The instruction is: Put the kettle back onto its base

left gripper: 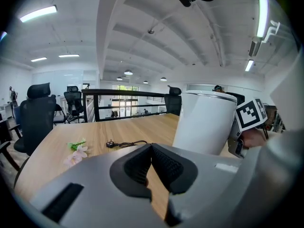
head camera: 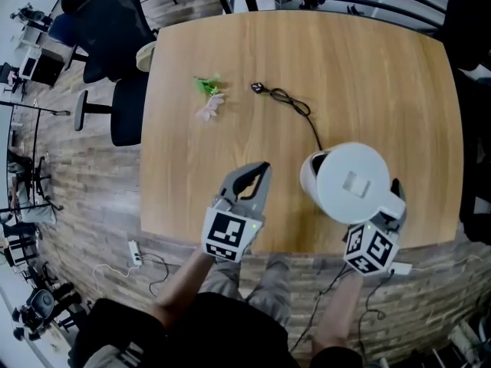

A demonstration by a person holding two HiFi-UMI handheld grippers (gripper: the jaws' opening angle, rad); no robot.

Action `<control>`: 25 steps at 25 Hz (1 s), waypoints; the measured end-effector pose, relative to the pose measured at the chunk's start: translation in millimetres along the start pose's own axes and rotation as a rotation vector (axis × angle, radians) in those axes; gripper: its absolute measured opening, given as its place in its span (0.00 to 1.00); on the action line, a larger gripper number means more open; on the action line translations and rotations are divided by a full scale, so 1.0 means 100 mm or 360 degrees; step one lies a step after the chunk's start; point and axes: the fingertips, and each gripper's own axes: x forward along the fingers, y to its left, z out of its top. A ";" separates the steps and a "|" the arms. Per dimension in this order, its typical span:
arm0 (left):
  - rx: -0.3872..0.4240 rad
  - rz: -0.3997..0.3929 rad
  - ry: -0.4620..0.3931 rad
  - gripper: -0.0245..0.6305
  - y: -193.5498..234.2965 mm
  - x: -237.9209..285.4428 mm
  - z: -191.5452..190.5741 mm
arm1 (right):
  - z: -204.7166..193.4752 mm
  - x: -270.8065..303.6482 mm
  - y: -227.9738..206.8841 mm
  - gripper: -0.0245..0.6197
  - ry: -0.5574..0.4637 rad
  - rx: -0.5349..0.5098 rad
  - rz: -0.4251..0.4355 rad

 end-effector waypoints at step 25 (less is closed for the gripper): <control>0.0032 -0.0040 0.0019 0.04 -0.14 -0.04 -0.08 | -0.02 -0.05 0.04 0.16 -0.0058 -0.0021 -0.0022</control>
